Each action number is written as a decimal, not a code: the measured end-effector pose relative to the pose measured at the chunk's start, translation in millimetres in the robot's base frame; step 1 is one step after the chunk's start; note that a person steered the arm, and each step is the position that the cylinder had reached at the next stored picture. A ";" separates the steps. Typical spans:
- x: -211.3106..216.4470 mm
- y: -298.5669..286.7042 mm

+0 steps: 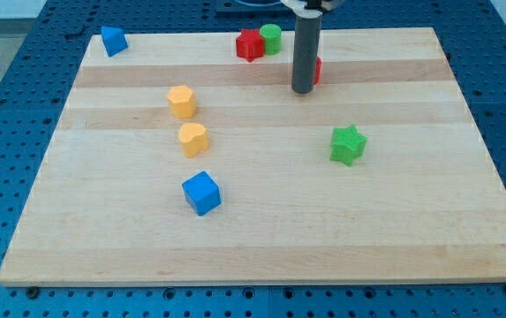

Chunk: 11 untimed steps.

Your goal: Move red circle towards top right

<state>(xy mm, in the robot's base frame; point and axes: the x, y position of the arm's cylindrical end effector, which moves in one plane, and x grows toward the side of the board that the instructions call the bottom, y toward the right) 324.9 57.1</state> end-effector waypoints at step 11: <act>-66.1 29.2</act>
<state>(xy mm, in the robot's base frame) 258.8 86.2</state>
